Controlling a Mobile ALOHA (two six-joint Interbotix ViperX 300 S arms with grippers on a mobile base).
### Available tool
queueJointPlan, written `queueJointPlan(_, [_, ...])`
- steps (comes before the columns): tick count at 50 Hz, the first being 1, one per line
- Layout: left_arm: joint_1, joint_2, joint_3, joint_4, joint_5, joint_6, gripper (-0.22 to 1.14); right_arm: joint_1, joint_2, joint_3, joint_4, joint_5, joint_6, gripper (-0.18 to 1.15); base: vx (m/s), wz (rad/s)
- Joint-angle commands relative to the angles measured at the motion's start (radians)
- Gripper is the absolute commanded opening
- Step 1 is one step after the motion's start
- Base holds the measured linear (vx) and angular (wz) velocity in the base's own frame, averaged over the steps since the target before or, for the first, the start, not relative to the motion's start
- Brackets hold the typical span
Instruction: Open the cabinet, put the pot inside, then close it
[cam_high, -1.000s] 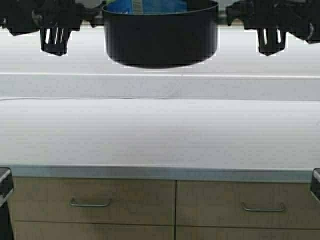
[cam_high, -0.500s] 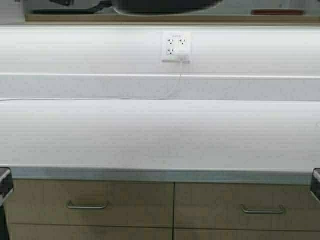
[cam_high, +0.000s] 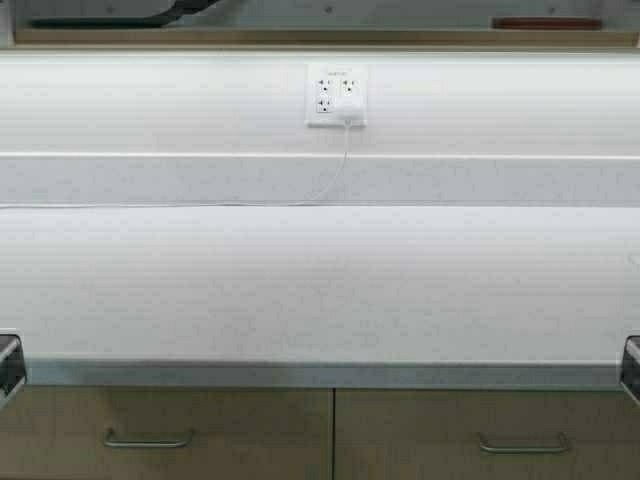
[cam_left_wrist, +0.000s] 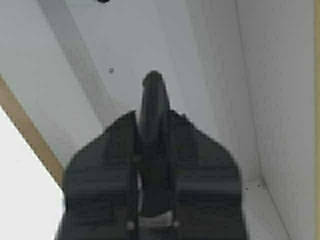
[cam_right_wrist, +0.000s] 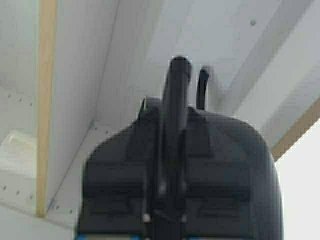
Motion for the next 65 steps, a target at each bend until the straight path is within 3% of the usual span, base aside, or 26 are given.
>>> queueJointPlan(1, [-0.081,0.002,-0.061,0.014,0.009,0.089,0.02,0.034,0.0,-0.058,-0.015,-0.011,-0.035,0.07,0.2,-0.03])
queueJointPlan(18, [-0.081,0.06,-0.127,-0.014,0.009,0.092,0.02,0.02,0.064,-0.178,-0.028,0.041,-0.032,0.07,0.22,0.04])
queueJointPlan(33, [-0.075,0.118,-0.166,-0.014,0.002,0.095,0.02,0.018,0.11,-0.198,-0.028,0.046,-0.034,0.07,0.2,0.01])
queueJointPlan(47, [-0.049,0.216,-0.285,-0.014,-0.002,0.089,0.02,0.011,0.216,-0.307,-0.014,0.043,-0.028,0.07,0.11,-0.04])
queueJointPlan(65, [-0.035,0.279,-0.279,-0.063,-0.029,0.08,0.03,0.011,0.304,-0.298,-0.012,0.02,0.0,0.07,0.05,-0.02])
